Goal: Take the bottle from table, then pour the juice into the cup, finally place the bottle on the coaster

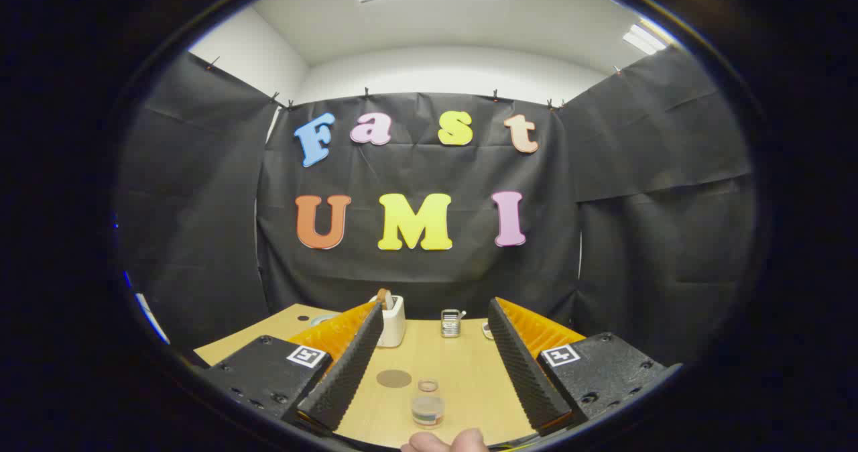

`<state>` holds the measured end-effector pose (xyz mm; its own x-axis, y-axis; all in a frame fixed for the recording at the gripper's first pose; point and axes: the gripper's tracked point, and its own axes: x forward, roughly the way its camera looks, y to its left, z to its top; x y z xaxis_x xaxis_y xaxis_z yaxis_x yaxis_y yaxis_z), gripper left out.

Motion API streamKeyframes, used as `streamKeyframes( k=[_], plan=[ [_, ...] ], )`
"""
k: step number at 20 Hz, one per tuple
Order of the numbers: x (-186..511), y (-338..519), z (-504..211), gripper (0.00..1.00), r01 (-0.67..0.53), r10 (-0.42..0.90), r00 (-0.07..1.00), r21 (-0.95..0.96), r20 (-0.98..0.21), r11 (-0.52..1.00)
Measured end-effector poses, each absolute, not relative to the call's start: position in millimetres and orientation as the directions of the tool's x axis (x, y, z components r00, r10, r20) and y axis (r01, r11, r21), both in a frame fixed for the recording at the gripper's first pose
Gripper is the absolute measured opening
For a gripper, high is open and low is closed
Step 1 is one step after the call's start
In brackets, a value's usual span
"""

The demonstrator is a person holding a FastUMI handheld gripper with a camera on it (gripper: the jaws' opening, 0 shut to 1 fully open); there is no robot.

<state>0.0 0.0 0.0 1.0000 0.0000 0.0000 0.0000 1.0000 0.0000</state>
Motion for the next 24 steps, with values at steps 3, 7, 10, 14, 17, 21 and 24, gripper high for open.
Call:
streamKeyframes(
  k=[3,7,10,14,17,21,24],
  plan=[
    [-2.1,-6.4,-10.1,1.0,0.007,-0.008,1.0,-0.004,-0.02,1.0],
    [-3.1,-20.4,-11.1,1.0,0.045,-0.045,0.999,-0.003,-0.025,0.999],
    [-4.3,-22.7,-14.6,1.0,0.059,-0.059,0.998,-0.009,-0.021,0.998],
    [-4.1,-20.7,-20.4,1.0,0.054,-0.055,0.998,-0.028,-0.027,0.998],
    [-1.0,-20.6,-23.5,1.0,0.046,-0.047,0.999,-0.05,-0.018,0.998],
    [5.7,-11.9,-22.9,1.0,0.018,-0.018,1.0,-0.053,0.002,0.998],
    [8.3,-6.7,-25.7,1.0,0.012,-0.012,1.0,-0.055,0.0,0.998]
  ],
)
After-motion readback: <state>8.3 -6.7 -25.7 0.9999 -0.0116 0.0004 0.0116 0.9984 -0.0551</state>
